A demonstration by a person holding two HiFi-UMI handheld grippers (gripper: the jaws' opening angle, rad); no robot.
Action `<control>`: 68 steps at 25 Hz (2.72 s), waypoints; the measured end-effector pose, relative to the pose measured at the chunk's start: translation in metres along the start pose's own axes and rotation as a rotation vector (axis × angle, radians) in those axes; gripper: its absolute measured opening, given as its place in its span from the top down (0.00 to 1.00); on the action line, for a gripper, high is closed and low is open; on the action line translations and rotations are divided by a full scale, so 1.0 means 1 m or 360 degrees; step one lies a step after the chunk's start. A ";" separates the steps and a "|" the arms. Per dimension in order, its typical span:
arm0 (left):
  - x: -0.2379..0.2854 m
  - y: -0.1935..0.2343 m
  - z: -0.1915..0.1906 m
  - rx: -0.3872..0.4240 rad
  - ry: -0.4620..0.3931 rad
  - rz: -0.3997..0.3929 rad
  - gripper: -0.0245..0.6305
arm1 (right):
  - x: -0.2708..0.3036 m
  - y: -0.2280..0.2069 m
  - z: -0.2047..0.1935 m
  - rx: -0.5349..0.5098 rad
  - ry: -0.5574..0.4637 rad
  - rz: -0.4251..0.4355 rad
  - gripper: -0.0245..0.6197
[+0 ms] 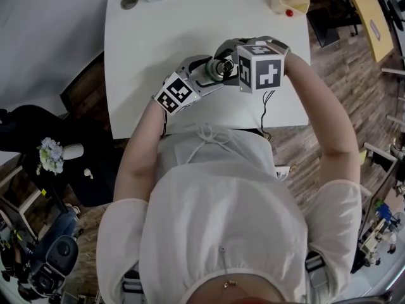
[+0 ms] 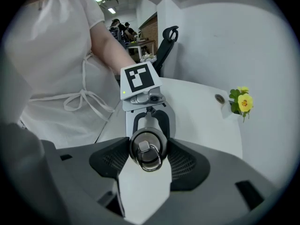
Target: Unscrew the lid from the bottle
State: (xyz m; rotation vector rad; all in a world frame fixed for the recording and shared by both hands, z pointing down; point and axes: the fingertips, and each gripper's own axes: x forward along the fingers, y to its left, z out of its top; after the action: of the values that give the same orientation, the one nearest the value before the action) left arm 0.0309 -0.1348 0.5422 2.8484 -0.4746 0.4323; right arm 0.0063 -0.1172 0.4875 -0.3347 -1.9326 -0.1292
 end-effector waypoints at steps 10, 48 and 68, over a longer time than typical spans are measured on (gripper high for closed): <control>-0.001 -0.001 0.004 -0.0010 0.0021 0.0004 0.41 | -0.024 -0.015 -0.049 0.0453 -0.0013 -0.0237 0.55; -0.007 0.001 0.011 -0.0095 0.0003 0.0207 0.41 | 0.050 -0.007 -0.134 0.1276 -0.0308 -0.0474 0.42; -0.114 0.000 0.197 0.0204 -0.0493 0.0754 0.71 | -0.155 -0.033 -0.054 0.1066 -0.1069 -0.1438 0.88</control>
State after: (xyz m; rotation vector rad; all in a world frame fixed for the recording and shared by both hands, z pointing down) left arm -0.0233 -0.1545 0.3214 2.9190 -1.2331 0.0921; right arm 0.0985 -0.1886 0.3671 1.0791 -2.5043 0.0631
